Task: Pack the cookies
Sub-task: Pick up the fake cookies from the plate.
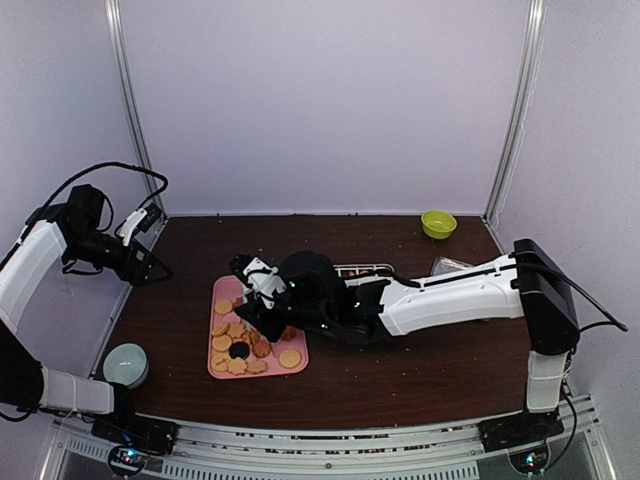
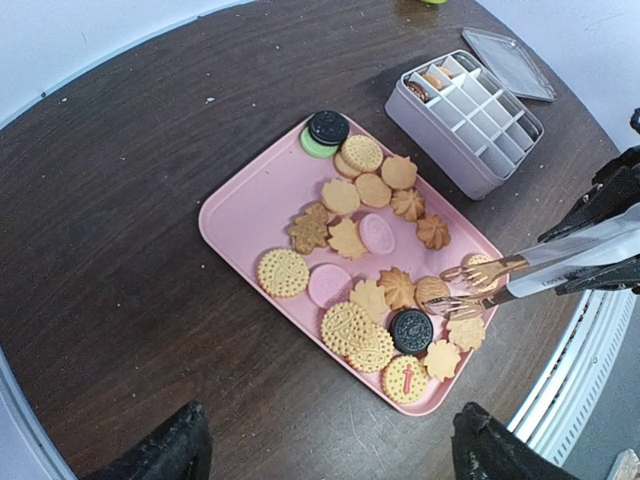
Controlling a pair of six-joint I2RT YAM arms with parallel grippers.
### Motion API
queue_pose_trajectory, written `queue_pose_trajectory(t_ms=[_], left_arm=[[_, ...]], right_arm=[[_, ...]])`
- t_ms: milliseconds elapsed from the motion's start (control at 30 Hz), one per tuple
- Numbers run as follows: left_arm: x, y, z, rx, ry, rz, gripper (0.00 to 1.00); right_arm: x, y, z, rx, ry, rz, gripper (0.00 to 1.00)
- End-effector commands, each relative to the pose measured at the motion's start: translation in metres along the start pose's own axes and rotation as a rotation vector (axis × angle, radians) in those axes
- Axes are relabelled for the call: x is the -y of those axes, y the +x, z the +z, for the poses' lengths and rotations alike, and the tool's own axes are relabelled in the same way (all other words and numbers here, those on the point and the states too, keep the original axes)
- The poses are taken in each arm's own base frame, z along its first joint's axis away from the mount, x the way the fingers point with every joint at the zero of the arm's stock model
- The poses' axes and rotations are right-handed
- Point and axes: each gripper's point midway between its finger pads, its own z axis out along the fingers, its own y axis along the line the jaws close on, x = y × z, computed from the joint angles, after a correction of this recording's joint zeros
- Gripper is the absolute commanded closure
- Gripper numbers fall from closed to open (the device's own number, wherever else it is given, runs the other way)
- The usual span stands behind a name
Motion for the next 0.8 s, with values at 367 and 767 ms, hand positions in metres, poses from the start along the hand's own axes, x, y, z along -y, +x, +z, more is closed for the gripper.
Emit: queue_pose_trajectory(t_ms=[367, 767], left_arm=[[0.004, -0.002, -0.005, 0.019, 0.006, 0.016, 0.14], [0.004, -0.003, -0.005, 0.019, 0.011, 0.016, 0.14]], right_arm=[[0.009, -0.042, -0.002, 0.072, 0.016, 0.002, 0.65], [0.012, -0.019, 0.007, 0.016, 0.034, -0.018, 0.65]])
